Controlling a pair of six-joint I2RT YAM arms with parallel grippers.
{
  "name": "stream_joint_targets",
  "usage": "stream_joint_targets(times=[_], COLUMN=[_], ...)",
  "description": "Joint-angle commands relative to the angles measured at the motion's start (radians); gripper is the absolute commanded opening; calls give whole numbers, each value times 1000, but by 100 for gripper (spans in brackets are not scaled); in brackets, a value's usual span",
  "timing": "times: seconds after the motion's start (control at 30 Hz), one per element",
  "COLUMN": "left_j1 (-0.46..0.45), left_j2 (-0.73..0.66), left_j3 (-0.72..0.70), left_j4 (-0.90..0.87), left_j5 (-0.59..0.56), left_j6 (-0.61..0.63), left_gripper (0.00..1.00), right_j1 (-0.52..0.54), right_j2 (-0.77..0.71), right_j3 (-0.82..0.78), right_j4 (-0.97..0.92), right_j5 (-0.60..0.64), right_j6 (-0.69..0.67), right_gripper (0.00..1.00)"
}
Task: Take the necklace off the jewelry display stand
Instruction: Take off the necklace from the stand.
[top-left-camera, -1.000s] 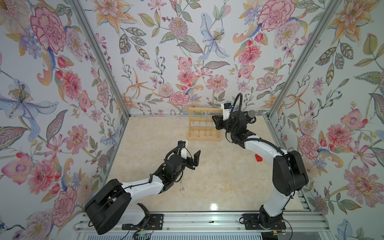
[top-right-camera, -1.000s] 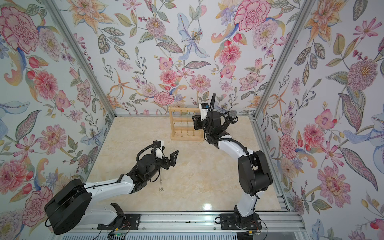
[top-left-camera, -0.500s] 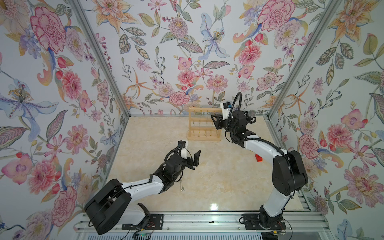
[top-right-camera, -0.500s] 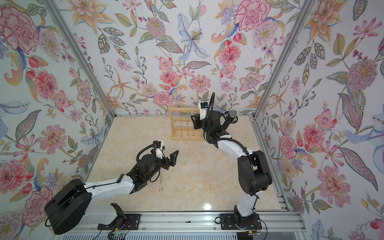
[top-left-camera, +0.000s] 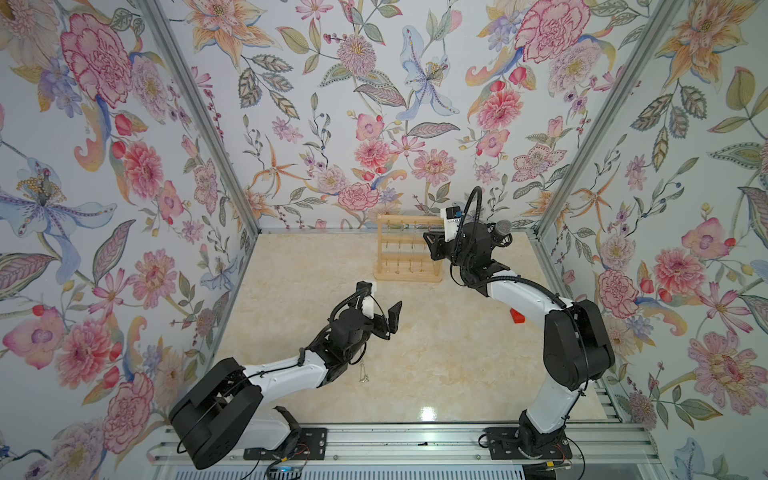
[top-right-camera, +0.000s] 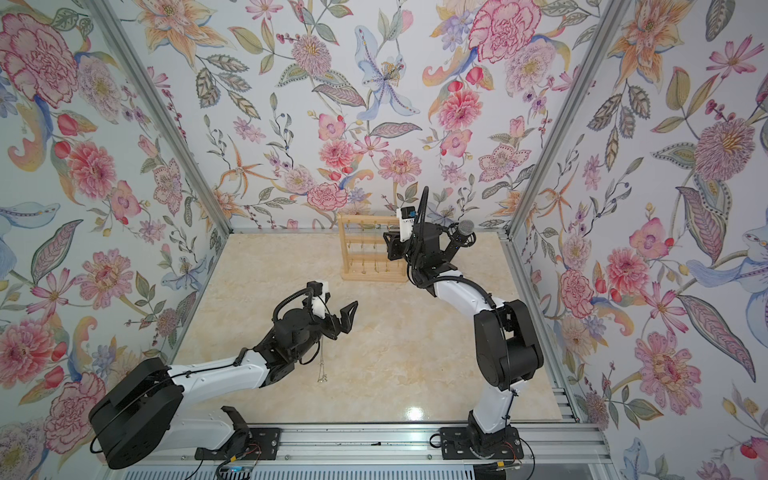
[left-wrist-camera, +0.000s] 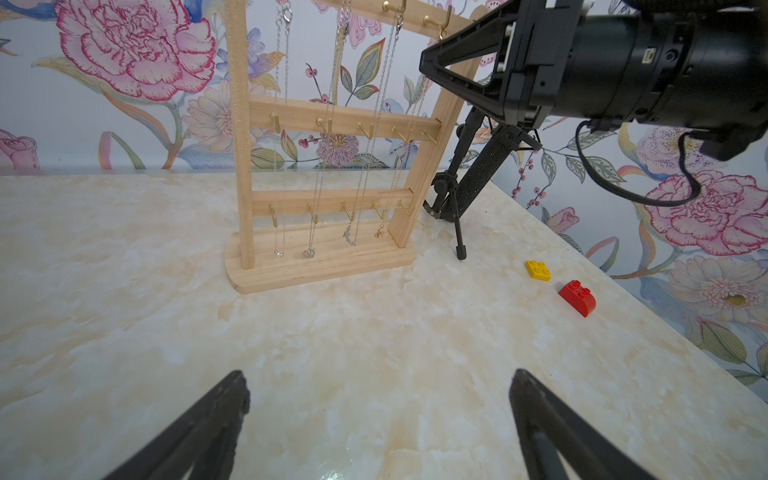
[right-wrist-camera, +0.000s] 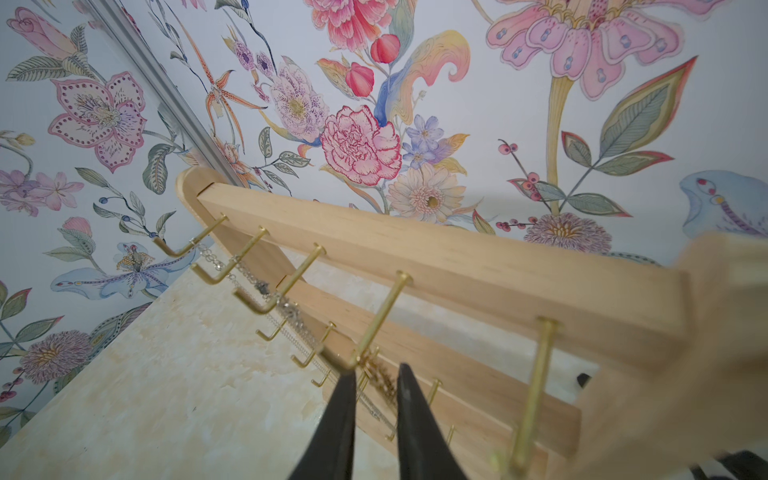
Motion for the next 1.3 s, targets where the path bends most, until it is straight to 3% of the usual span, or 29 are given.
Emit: stream_joint_targets(times=[0.0,0.23,0.67,1.27], left_j1=[2,1,2,1], left_j2=[8,7,10,3], left_j3=[5,4,5,4], left_j4=[27,28,29,29], left_j5=[2,1,3,5], left_j6=[-2,-3,-3,-5], left_gripper=[99,99,99,99], right_j1=[8,9,9,22], right_j2=[10,4,-13,-79], right_j3=[12,13,13,14], right_j4=[18,20,35,14], right_j5=[4,4,-13,-15], right_j6=[-19,-25,-30,-42], right_gripper=[18,16,0,0])
